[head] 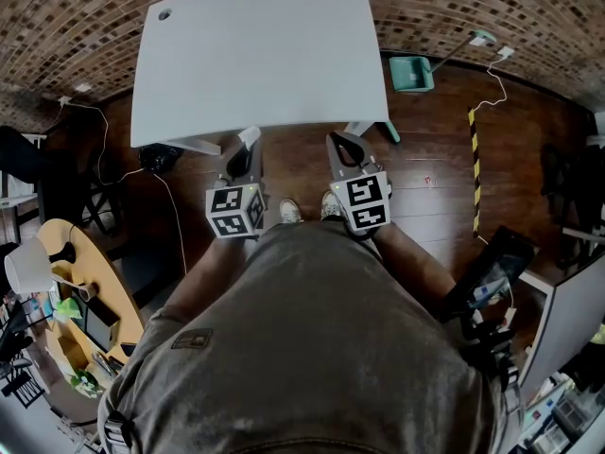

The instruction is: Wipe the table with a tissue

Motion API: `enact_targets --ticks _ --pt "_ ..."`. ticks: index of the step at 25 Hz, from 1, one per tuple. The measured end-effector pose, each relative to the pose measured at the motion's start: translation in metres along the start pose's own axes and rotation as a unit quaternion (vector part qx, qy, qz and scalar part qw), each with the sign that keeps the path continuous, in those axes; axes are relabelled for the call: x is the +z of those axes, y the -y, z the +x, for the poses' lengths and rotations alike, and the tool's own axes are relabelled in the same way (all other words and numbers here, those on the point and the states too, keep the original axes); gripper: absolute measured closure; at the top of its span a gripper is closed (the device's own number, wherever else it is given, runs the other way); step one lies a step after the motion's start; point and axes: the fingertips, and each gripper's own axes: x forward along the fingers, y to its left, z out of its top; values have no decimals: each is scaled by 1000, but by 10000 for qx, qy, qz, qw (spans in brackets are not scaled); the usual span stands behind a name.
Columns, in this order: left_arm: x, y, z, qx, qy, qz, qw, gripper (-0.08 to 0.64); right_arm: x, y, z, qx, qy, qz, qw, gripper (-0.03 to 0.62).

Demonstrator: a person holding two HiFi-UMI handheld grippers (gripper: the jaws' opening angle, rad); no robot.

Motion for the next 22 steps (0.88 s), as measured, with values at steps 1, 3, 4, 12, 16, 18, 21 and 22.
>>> enact_targets --ticks 1,3,4,12,16,18,21,22 --pt "0 0 0 -8 -10 9 10000 537 0 0 0 -7 0 0 10000 580" --pt "1 -2 2 -16 9 24 10000 537 1 -1 1 -11 2 -4 10000 580" --pt "2 -2 2 -20 15 30 10000 537 2 -1 1 -9 1 -10 10000 580" --pt "3 -1 4 -57 -51 47 10000 537 4 -1 2 5 -27 -17 10000 580" --pt "5 -3 4 -18 -22 92 10000 537 3 -2 4 24 -48 -26 10000 580" --pt "3 -2 4 -37 -56 32 10000 537 2 -2 5 30 -64 -25 10000 580" --pt "2 -2 7 -41 -30 27 10000 537 1 -1 6 23 -78 -19 10000 580" --pt "1 -2 8 -47 -28 15 10000 537 1 -1 7 20 -81 -18 10000 580"
